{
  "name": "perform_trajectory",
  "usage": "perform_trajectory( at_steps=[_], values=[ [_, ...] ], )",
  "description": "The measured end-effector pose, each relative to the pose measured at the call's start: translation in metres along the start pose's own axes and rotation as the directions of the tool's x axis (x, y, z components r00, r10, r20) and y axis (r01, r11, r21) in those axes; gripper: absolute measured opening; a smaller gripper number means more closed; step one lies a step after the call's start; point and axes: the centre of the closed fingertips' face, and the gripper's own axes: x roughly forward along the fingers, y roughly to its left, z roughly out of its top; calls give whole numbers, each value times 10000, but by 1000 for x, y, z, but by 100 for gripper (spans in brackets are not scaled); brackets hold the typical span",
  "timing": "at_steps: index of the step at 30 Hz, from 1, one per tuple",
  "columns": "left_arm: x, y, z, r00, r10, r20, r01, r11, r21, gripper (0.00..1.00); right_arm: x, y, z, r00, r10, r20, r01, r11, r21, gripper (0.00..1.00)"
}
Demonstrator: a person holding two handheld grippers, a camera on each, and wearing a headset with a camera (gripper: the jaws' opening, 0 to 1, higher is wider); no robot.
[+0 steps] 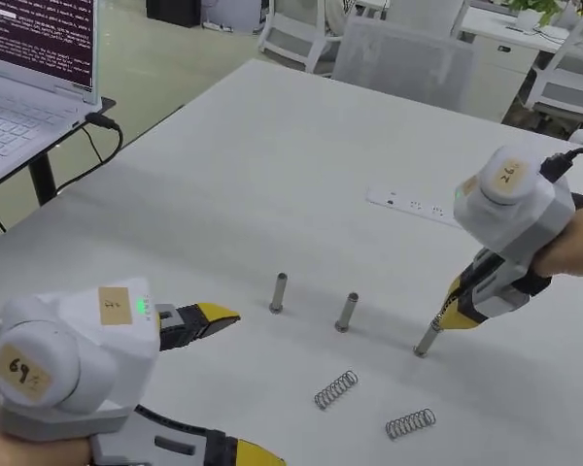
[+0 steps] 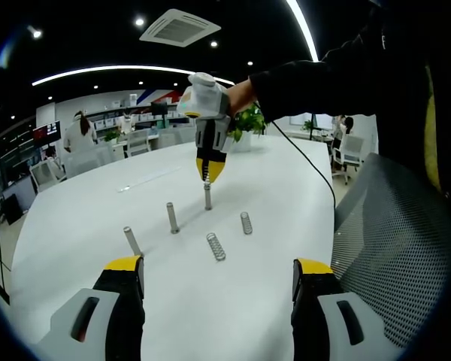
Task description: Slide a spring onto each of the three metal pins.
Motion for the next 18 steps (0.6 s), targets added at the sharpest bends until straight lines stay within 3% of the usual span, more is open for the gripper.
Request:
perform_trajectory(
  at_steps=[18],
  values=[
    [1,0,-1,10000,-33,-83,33,10000,5,77,26,5,-4,9998,106,-158,-104,9998,153,9]
  ],
)
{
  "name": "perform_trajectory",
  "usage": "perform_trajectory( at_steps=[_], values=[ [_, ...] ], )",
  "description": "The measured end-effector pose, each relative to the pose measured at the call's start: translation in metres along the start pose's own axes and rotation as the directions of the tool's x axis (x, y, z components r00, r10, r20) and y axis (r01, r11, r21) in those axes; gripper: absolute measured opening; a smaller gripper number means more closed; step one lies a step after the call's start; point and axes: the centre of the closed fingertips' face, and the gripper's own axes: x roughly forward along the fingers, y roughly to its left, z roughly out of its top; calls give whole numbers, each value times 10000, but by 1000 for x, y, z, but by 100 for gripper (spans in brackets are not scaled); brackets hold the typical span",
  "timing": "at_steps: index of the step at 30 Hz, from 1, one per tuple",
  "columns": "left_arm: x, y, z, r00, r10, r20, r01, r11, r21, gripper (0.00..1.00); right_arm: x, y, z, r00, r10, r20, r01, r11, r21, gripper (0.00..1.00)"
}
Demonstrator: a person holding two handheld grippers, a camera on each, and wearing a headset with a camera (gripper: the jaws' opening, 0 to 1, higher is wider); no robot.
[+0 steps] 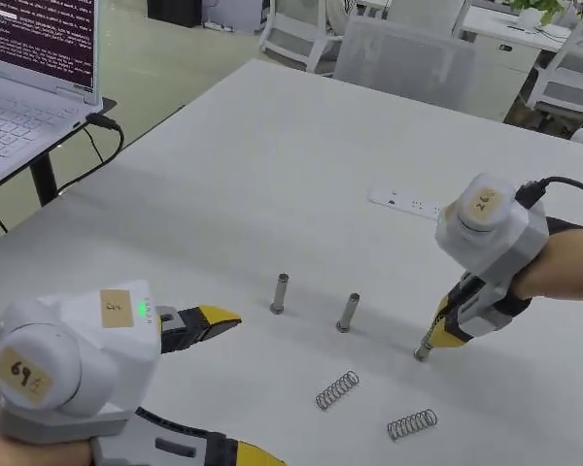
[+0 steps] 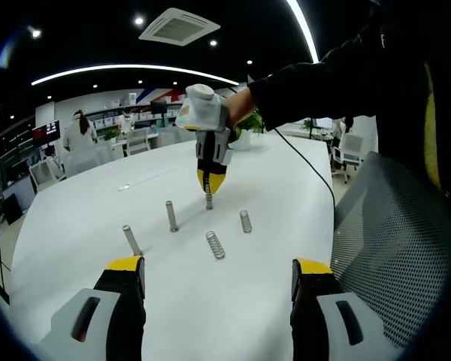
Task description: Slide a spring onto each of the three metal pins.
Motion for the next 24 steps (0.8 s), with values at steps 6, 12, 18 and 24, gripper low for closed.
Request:
perform_trajectory(
  at_steps=[6,12,18,24],
  values=[
    [0,0,-1,10000,-13,-29,13,10000,4,77,9,-4,-4,9999,-154,-71,155,9999,49,9],
    [0,0,-1,10000,-29,-33,29,10000,7,76,16,-7,-6,9996,-269,-99,270,9996,98,9],
    [-1,0,-1,10000,-29,-18,29,10000,-5,76,17,-8,-7,9995,-306,-88,307,9995,115,9],
    [-1,0,-1,10000,-15,-12,15,10000,-5,76,17,-9,-7,9993,-362,-76,363,9993,96,14]
  ],
)
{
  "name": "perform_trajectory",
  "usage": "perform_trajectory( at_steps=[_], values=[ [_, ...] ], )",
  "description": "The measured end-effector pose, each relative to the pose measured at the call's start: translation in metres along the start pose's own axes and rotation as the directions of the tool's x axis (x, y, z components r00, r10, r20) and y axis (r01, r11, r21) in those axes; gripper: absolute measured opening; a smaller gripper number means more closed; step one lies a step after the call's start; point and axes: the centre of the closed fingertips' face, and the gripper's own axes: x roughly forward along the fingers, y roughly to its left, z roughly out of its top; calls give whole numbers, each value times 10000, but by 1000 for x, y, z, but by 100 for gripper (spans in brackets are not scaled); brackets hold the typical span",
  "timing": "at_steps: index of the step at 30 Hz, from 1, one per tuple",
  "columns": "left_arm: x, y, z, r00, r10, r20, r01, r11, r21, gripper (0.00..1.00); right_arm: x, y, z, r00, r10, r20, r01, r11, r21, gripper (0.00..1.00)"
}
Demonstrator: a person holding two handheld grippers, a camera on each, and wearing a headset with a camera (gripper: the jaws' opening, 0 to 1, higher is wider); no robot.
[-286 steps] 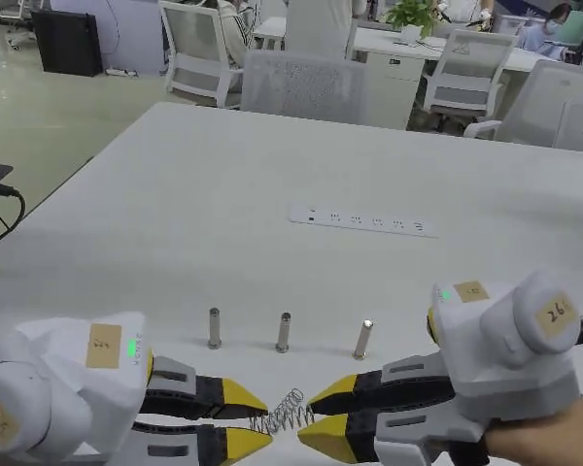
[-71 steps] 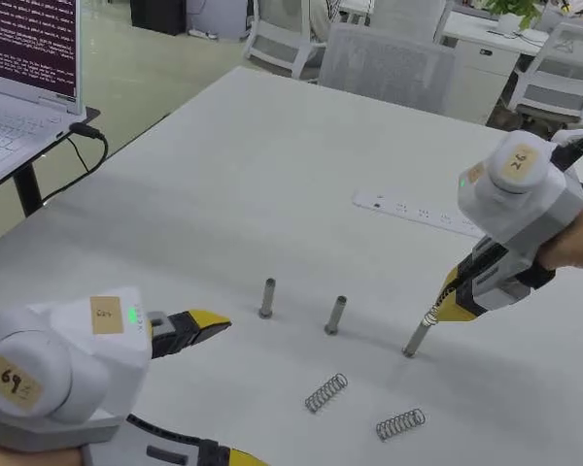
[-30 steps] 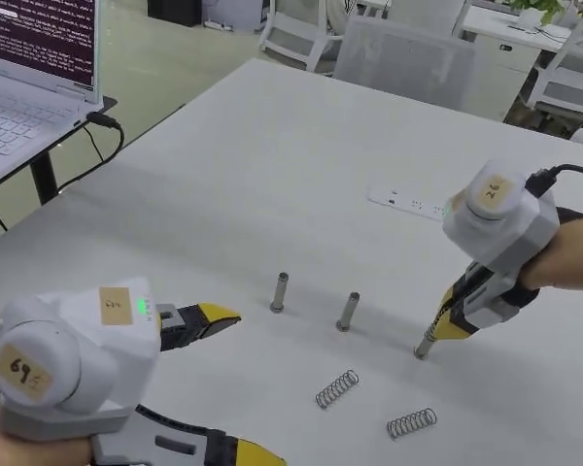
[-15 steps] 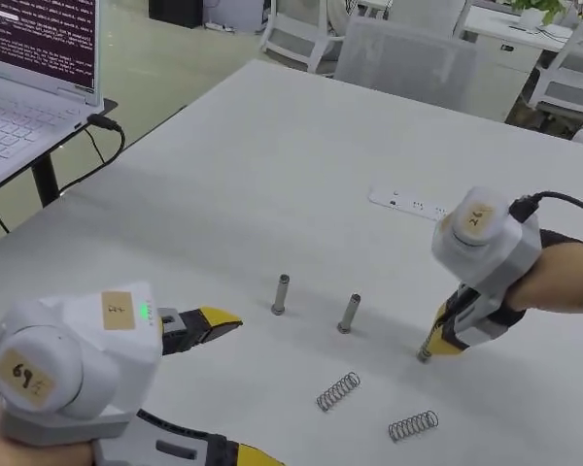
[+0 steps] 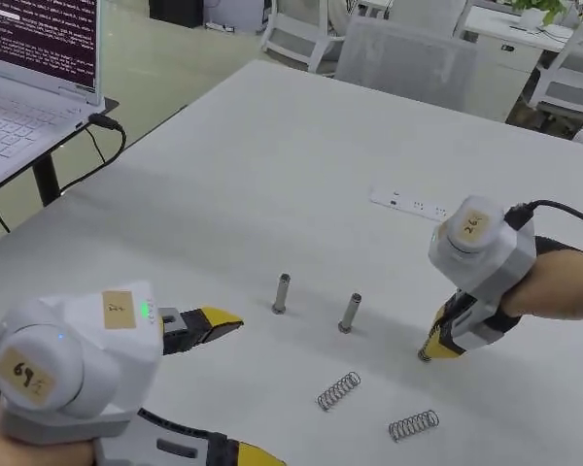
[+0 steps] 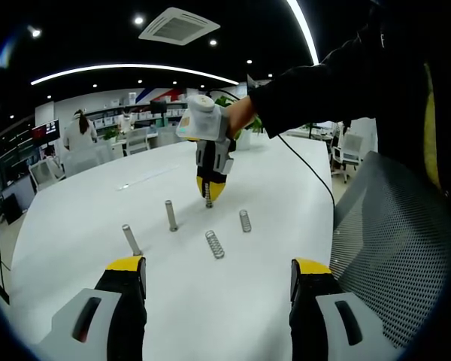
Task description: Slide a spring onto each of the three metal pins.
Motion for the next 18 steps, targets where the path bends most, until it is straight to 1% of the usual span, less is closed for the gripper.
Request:
perform_trajectory(
  at_steps=[3,6,8,10,13,18],
  values=[
    [0,0,0,10000,5,5,-5,10000,-4,75,-1,0,0,10000,-10,20,10,10000,-6,16],
    [0,-1,0,10000,-9,5,9,10000,8,75,-3,1,0,10000,-35,48,35,10000,18,20],
    [0,-1,0,10000,-7,8,7,10000,15,75,-4,0,-2,9999,-139,43,139,9999,-24,23],
    [0,-1,0,10000,-13,16,13,10000,10,75,-6,-1,-4,9998,-210,37,210,9998,-21,24],
    [1,-1,0,10000,-30,9,30,10000,32,75,-10,-2,-5,9994,-282,174,281,9996,97,24],
    [1,-2,1,10000,-84,8,84,9999,79,75,-15,-1,-12,9988,-364,321,352,9987,359,25]
  ],
)
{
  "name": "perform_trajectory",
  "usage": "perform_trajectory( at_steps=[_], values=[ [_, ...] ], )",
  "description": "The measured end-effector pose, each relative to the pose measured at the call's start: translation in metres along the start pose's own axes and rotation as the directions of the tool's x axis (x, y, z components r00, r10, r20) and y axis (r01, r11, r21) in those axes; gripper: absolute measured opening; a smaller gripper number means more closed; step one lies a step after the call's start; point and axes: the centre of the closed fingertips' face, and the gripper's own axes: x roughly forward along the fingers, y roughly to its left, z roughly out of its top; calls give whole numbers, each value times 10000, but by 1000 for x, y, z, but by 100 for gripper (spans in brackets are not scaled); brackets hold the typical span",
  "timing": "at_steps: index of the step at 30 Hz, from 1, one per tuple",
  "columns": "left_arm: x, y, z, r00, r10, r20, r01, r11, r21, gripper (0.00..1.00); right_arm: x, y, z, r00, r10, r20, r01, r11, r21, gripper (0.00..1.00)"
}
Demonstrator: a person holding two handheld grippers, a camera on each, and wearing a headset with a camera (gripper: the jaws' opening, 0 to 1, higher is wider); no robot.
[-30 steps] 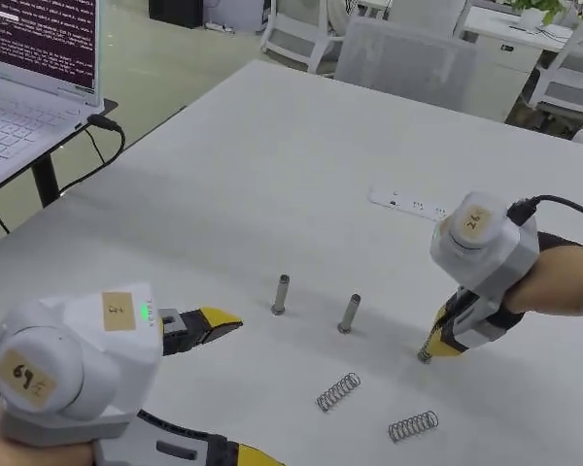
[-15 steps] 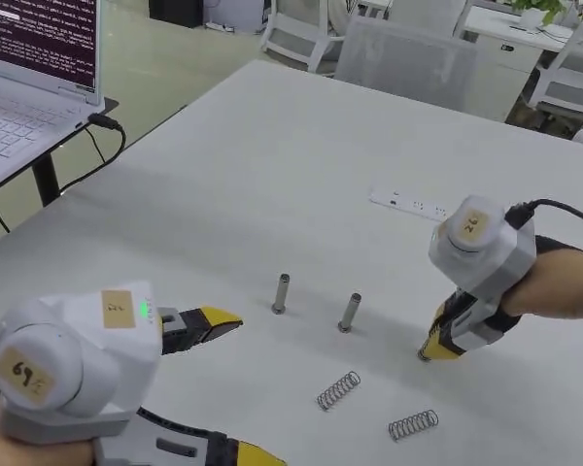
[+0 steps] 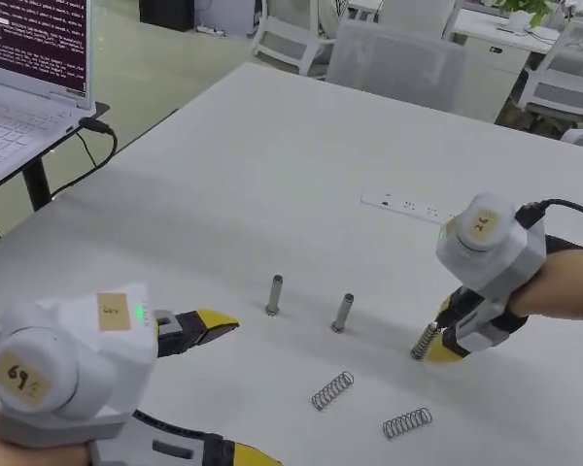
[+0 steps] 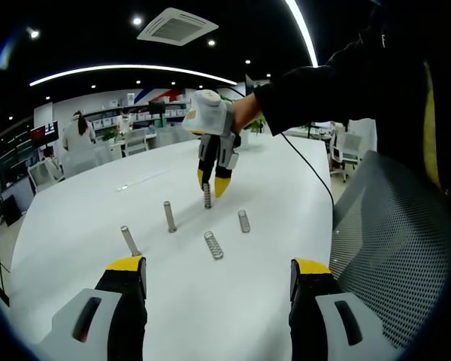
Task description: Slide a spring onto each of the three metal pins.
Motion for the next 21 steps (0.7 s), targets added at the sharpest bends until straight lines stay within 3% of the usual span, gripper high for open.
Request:
perform_trajectory(
  at_steps=[7,21],
  values=[
    [0,-1,0,10000,-48,-15,48,10000,38,75,-12,8,-6,9995,-194,263,187,9995,248,26],
    [1,-3,1,9999,-133,-71,134,9999,101,74,-18,27,-24,9982,-188,576,157,9984,547,25]
  ],
)
